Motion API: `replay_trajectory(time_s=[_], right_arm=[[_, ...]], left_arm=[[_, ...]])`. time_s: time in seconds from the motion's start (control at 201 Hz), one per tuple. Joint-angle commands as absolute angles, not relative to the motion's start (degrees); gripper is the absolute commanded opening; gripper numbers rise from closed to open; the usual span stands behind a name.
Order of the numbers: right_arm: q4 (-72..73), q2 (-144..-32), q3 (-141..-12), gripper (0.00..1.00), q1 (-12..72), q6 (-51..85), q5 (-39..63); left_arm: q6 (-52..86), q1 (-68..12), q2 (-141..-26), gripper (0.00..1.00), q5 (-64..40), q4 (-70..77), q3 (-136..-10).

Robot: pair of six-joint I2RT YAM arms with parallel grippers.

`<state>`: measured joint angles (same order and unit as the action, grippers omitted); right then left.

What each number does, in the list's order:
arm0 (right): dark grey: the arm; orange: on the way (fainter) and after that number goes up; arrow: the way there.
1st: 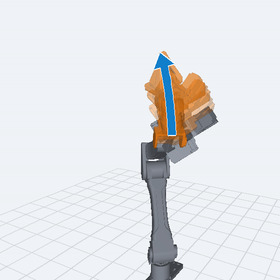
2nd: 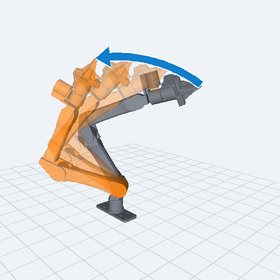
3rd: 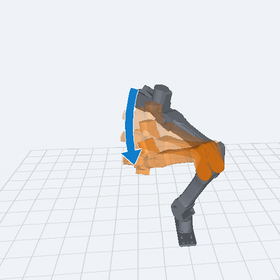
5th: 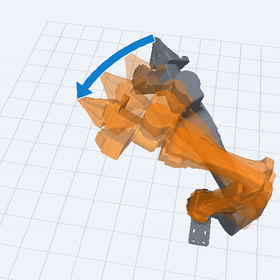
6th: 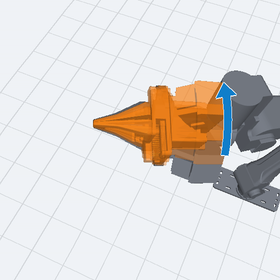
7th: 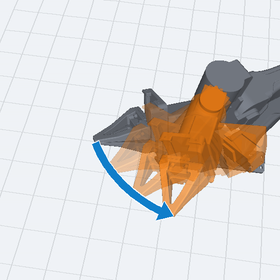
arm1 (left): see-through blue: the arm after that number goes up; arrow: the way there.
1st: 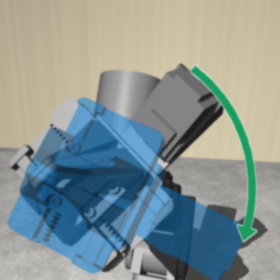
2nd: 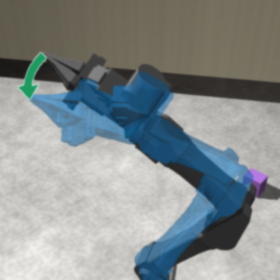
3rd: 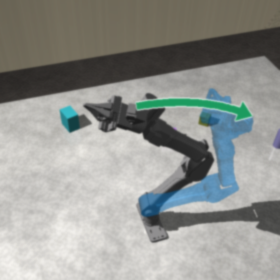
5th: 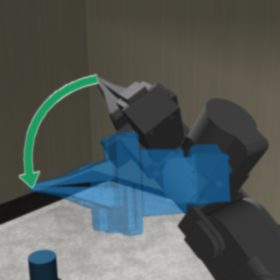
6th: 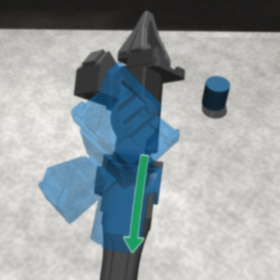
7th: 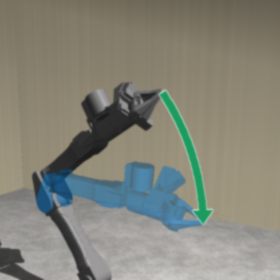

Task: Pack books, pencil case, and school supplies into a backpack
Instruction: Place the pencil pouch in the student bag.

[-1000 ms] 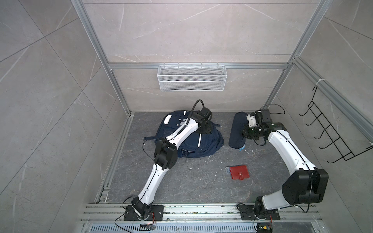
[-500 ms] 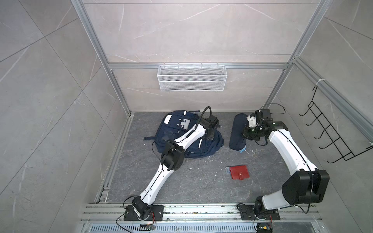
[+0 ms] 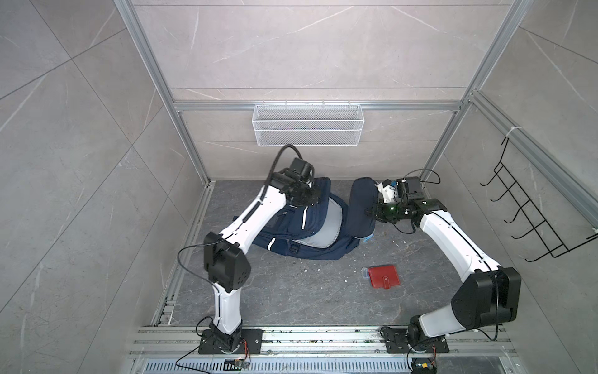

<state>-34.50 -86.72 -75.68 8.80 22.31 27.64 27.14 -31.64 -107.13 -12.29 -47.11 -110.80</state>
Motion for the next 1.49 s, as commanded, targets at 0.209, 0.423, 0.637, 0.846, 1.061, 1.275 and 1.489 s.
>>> replay_trajectory(time_s=[0.209, 0.423, 0.637, 0.846, 1.061, 1.275, 1.489], right_arm=[[-18.36, -97.10, -78.24, 0.00, 17.23, 39.10, 38.29], [-15.90, -103.93, -81.41, 0.00, 21.23, 42.01, 39.09], [-12.35, -107.40, -81.86, 0.00, 22.05, 43.64, 39.78], [-11.56, -112.57, -85.03, 0.00, 23.46, 42.98, 41.01], [-8.83, -117.34, -88.28, 0.00, 24.83, 42.65, 44.19], [-8.30, -123.27, -92.72, 0.00, 27.42, 39.88, 49.41], [-4.16, -129.16, -96.99, 0.00, 29.71, 42.27, 51.88]], left_arm=[[37.04, -27.57, -94.95, 0.00, -35.75, -16.04, -98.43], [43.14, -27.99, -97.08, 0.00, -34.86, -9.20, -98.73], [43.64, -29.33, -99.98, 0.00, -34.27, -9.13, -102.69], [43.92, -30.44, -102.08, 0.00, -35.25, -9.01, -104.42], [45.77, -31.26, -103.09, 0.00, -35.63, -6.08, -104.72], [46.63, -31.39, -104.70, 0.00, -35.69, -5.18, -105.93], [47.42, -31.57, -106.43, 0.00, -36.12, -4.75, -107.13]])
